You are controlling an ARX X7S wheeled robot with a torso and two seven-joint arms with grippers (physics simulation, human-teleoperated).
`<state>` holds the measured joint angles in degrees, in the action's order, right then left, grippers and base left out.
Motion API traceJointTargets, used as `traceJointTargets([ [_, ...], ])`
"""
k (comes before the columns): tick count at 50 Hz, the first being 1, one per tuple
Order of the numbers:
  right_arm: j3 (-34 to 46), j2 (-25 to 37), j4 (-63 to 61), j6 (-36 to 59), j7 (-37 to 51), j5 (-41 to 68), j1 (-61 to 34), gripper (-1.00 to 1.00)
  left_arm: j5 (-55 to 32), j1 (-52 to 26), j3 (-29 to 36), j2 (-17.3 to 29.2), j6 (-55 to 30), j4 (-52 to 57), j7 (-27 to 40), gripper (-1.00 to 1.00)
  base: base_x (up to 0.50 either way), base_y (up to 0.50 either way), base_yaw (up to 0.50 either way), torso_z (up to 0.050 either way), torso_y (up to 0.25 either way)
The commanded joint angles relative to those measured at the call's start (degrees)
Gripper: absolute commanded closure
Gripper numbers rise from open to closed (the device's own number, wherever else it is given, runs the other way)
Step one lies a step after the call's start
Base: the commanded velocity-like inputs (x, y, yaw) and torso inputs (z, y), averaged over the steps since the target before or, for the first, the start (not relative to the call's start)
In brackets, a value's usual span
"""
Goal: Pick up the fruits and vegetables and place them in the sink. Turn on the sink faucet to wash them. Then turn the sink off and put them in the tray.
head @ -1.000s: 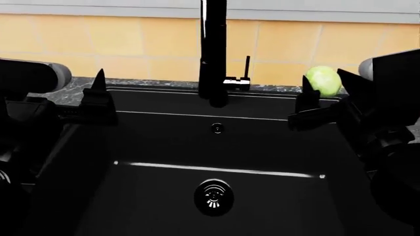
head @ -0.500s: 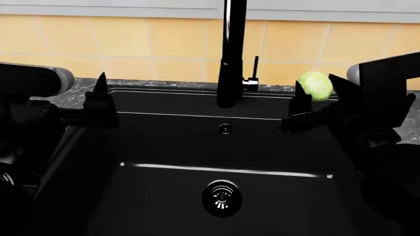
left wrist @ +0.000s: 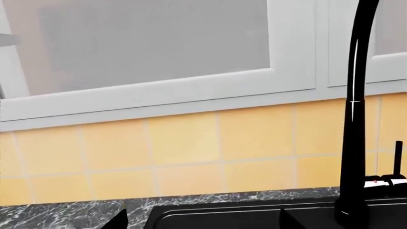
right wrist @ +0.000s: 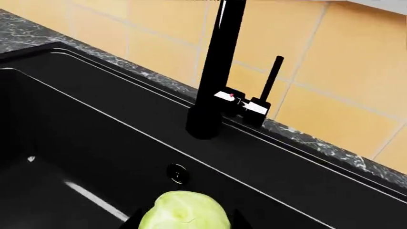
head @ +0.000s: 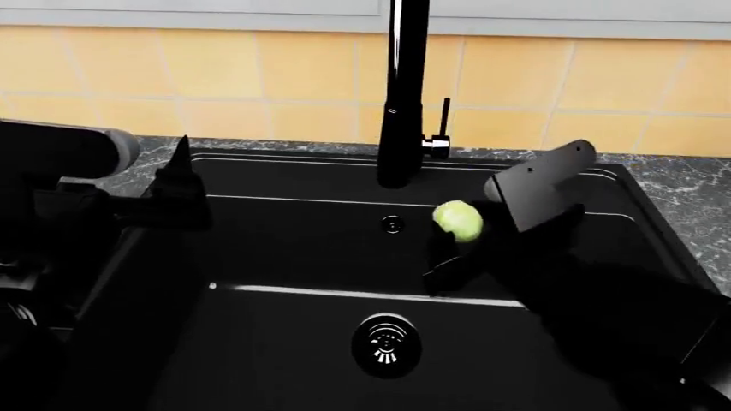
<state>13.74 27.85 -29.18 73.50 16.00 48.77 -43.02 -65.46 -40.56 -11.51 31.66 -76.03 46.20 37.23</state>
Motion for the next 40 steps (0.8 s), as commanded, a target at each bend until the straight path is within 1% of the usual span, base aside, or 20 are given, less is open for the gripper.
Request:
traceJointTargets([
  [1,7.9,-0.5,5.7,-1.1,-4.4,-2.5,0.6,1.00,-1.1,0.5,-0.4,0.6,0.2,0.3,0.7,-1.00,0.00,0.00,0.00,0.000,0.000],
  [14,15.8,-1.8,13.4,-4.7,-7.2,-7.2,0.8,1.00,-1.4,0.4,0.1,1.0,0.8,0.1,1.2,-1.00,0.00,0.00,0.00,0.000,0.000],
  [22,21.1,-4.2,19.9,-8.1,-9.3,-10.5,0.8,1.00,-0.7,1.1,0.7,1.2,1.8,-0.1,0.8,-1.00,0.00,0.00,0.00,0.000,0.000],
  [28,23.2,-5.4,23.4,-9.9,-10.3,-11.8,1.3,1.00,-0.5,1.5,0.8,1.5,2.3,-0.2,0.5,-1.00,0.00,0.00,0.00,0.000,0.000],
  [40,27.9,-5.7,25.5,-8.0,-13.4,-11.5,1.6,1.00,-0.3,1.7,1.2,2.0,3.0,-0.5,0.6,-1.00,0.00,0.00,0.00,0.000,0.000],
])
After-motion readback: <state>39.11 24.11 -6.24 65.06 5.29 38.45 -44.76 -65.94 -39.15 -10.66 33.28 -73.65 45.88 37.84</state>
